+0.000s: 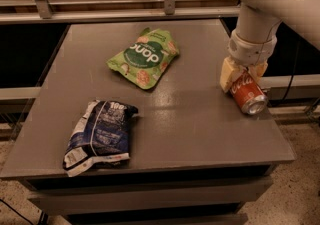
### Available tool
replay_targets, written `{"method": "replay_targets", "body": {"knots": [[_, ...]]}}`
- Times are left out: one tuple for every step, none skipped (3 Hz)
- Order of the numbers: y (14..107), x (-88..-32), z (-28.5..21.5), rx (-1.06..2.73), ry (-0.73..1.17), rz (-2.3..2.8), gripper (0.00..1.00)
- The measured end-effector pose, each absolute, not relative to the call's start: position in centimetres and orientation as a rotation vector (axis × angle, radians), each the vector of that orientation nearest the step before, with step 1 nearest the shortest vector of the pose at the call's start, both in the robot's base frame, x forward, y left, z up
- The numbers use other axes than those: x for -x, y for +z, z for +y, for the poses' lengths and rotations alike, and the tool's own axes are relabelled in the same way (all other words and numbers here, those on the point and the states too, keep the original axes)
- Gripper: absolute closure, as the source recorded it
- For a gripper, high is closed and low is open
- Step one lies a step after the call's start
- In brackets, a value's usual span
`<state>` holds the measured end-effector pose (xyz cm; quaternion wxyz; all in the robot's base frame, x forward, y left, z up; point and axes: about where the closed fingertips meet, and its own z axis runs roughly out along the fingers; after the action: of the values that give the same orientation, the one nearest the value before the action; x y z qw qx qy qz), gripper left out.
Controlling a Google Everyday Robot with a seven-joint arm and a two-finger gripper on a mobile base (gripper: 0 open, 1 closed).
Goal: Place coke can upright
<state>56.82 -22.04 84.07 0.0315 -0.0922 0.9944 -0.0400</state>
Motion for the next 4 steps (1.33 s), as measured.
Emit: {"method": "replay_targets", "body": {"knots": [[85.0, -56.6, -21.5, 0.448, -0.079, 2.975, 0.88], [87.1, -56.4, -19.9, 0.691, 0.001, 2.826, 1.00], [89.9, -55.3, -19.1, 0.859, 0.059, 2.610, 1.00], [90.5, -56.1, -19.6, 0.921, 0.031, 2.527, 1.00]]}}
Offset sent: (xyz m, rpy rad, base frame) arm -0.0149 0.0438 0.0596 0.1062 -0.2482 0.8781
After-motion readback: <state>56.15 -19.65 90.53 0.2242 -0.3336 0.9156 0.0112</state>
